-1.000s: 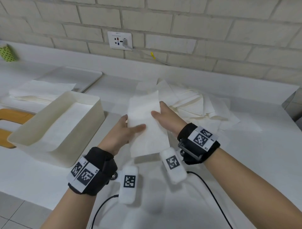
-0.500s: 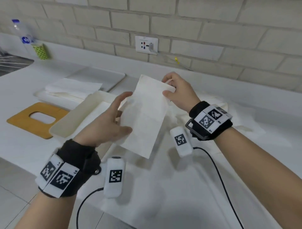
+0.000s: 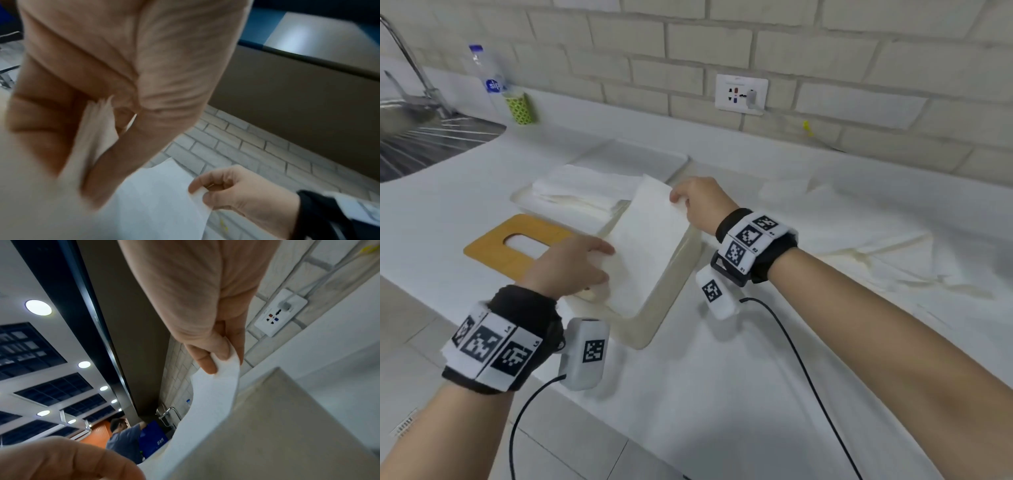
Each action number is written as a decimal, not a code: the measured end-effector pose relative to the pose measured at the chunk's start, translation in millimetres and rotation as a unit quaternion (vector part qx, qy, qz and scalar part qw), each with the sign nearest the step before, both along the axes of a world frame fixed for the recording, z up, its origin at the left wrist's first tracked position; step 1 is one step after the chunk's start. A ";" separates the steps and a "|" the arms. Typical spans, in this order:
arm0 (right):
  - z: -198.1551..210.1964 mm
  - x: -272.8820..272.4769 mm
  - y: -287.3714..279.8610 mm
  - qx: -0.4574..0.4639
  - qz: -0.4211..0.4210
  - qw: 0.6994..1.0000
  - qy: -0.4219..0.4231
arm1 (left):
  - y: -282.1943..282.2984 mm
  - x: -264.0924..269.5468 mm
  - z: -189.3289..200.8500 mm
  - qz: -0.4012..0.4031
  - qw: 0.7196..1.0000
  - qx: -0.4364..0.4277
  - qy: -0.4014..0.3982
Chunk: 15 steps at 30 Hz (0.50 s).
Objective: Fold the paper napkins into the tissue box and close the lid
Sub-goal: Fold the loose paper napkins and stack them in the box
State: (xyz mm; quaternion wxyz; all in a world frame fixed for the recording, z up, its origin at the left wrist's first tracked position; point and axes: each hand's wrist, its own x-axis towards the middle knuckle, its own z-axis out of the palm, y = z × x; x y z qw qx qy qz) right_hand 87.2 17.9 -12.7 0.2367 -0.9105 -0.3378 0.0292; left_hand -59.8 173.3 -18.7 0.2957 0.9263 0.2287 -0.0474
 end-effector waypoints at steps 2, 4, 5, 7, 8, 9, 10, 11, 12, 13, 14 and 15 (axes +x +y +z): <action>-3.3 -0.7 9.6 -0.075 0.009 0.997 0.023 | 5.5 2.3 -6.6 -0.019 0.999 0.020 0.042; -4.4 -1.2 17.2 -0.141 0.008 0.989 0.036 | 6.9 3.2 -9.4 -0.037 0.997 0.030 0.068; -5.0 -0.9 20.9 -0.167 0.008 0.985 0.037 | 6.7 3.2 -10.4 -0.044 0.995 0.035 0.079; -5.2 -1.5 26.8 -0.221 0.010 0.975 0.037 | 4.9 2.6 -12.7 -0.056 0.991 0.056 0.106; -5.4 -2.3 29.4 -0.252 0.014 0.967 0.036 | 3.0 2.3 -13.5 -0.065 0.989 0.070 0.117; -7.3 -2.8 31.6 -0.278 0.021 0.960 0.034 | 1.3 2.2 -14.7 -0.074 0.986 0.080 0.122; -9.3 -3.9 34.2 -0.301 0.023 0.953 0.032 | -0.6 2.4 -15.0 -0.082 0.985 0.088 0.125; -11.7 -5.4 35.5 -0.312 0.023 0.949 0.029 | -2.5 2.7 -15.0 -0.090 0.983 0.094 0.128; -14.6 -6.1 37.2 -0.323 0.024 0.946 0.025 | -4.3 2.9 -14.2 -0.100 0.981 0.104 0.133; -15.7 -7.8 37.9 -0.330 0.030 0.943 0.020 | -5.7 3.5 -13.2 -0.109 0.977 0.117 0.138; -17.4 -8.4 38.4 -0.329 0.033 0.944 0.017 | -7.1 3.9 -12.3 -0.119 0.974 0.131 0.144; -16.8 -10.3 37.7 -0.324 0.036 0.945 0.009 | -8.4 4.2 -11.3 -0.128 0.970 0.144 0.149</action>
